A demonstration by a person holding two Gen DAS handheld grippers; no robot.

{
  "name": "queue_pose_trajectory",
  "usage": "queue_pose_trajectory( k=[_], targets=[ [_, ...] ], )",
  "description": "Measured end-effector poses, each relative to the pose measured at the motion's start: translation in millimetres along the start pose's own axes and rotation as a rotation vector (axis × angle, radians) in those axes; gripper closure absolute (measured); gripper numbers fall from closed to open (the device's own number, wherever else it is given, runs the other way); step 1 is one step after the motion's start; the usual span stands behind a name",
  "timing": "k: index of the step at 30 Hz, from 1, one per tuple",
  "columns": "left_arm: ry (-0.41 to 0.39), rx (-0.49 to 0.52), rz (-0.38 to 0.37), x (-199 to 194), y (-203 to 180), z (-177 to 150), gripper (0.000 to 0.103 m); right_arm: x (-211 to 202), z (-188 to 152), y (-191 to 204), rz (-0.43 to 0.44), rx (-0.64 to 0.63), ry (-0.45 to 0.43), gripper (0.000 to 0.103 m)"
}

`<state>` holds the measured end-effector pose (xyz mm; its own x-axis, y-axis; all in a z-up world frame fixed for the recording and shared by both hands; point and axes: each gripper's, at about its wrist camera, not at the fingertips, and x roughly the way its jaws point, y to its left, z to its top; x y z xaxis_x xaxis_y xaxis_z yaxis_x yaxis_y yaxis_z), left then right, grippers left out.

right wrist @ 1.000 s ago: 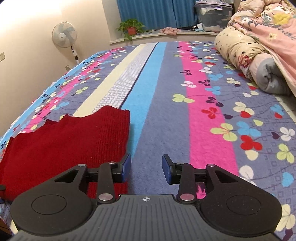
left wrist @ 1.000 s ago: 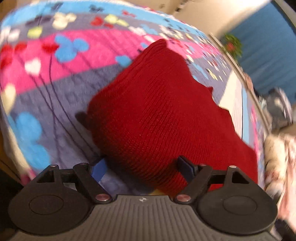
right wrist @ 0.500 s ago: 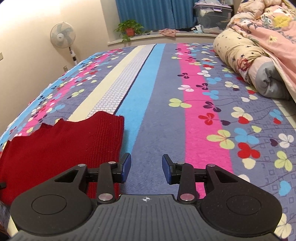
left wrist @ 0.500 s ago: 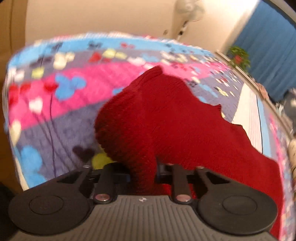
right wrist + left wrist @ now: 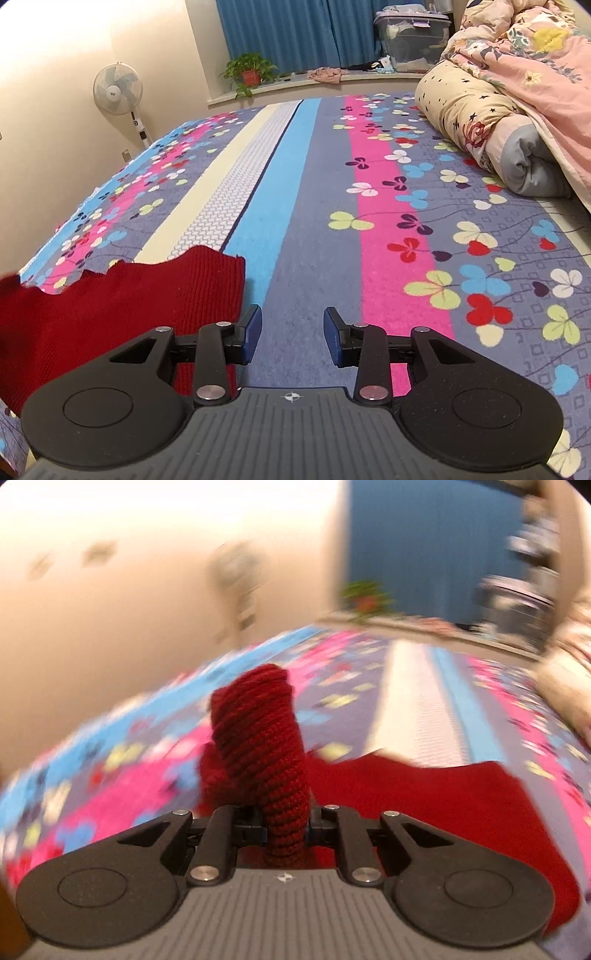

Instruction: Fold small clothes

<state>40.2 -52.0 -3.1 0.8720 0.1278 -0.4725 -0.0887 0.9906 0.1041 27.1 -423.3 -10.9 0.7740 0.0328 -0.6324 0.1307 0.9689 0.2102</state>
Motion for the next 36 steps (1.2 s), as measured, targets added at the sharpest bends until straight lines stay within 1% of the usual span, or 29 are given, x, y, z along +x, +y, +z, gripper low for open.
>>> queue_pose_trajectory(
  k=[2,3,4,5,6,7,9,10,11,12,13,14,16,17,18,19,20,22,23,25,28,31,32,34,36],
  targets=[
    [-0.036,0.117,-0.097,-4,-37,9,0.086,0,1,0,0.002,-0.001,-0.009,0.065],
    [-0.053,0.177,-0.152,-7,-58,10,0.087,0,2,0,0.002,-0.001,-0.012,0.064],
    [-0.056,0.217,-0.201,-8,-74,9,0.087,0,2,0,0.002,0.000,-0.016,0.065],
    [-0.047,0.272,-0.258,-7,-94,5,0.087,1,3,-1,0.002,0.002,-0.019,0.065],
    [-0.038,0.317,-0.298,-7,-110,-2,0.087,1,3,-1,0.002,0.004,-0.021,0.065],
    [-0.019,0.370,-0.348,-4,-129,-14,0.087,1,4,-1,0.001,0.006,-0.023,0.065],
    [0.028,0.441,-0.419,4,-158,-38,0.086,3,5,-3,0.000,0.015,-0.028,0.065],
    [0.073,0.487,-0.449,11,-170,-50,0.077,4,6,-4,0.000,0.022,-0.028,0.065],
    [0.136,0.546,-0.472,20,-181,-62,0.061,5,6,-4,0.001,0.030,-0.028,0.065],
    [0.147,0.592,-0.467,22,-188,-70,0.057,6,6,-5,0.005,0.039,-0.027,0.064],
    [0.111,0.571,-0.481,19,-187,-71,0.050,7,5,-4,0.014,0.043,-0.026,0.065],
    [0.100,0.558,-0.504,15,-181,-67,0.040,8,5,-4,0.029,0.045,-0.025,0.065],
    [0.115,0.463,-0.600,8,-158,-52,0.037,10,3,0,0.067,0.043,-0.022,0.064],
    [0.126,0.417,-0.633,5,-145,-45,0.037,11,2,2,0.090,0.039,-0.017,0.064],
    [0.128,0.395,-0.646,3,-135,-40,0.037,13,1,5,0.120,0.037,-0.011,0.063],
    [0.119,0.387,-0.643,0,-124,-36,0.037,16,0,7,0.156,0.043,-0.001,0.061],
    [0.103,0.391,-0.624,-4,-116,-34,0.037,19,-1,10,0.190,0.054,0.011,0.058],
    [0.085,0.404,-0.573,-11,-101,-31,0.037,29,-6,17,0.263,0.082,0.050,0.056],
    [0.097,0.405,-0.551,-12,-95,-30,0.037,33,-8,22,0.291,0.091,0.069,0.056],
    [0.145,0.402,-0.479,-9,-86,-25,0.037,42,-13,35,0.343,0.087,0.102,0.055],
    [0.185,0.388,-0.401,-3,-72,-20,0.037,53,-23,61,0.378,0.008,0.152,0.055],
    [0.209,0.355,-0.358,0,-53,-15,0.037,62,-34,84,0.370,-0.095,0.199,0.055],
    [0.214,0.345,-0.352,-1,-44,-13,0.037,63,-37,90,0.359,-0.124,0.203,0.062],
    [0.215,0.331,-0.348,-2,-32,-12,0.037,62,-41,98,0.342,-0.161,0.191,0.072],
    [0.210,0.329,-0.346,-5,-23,-13,0.037,57,-42,98,0.349,-0.159,0.173,0.076]
  ],
)
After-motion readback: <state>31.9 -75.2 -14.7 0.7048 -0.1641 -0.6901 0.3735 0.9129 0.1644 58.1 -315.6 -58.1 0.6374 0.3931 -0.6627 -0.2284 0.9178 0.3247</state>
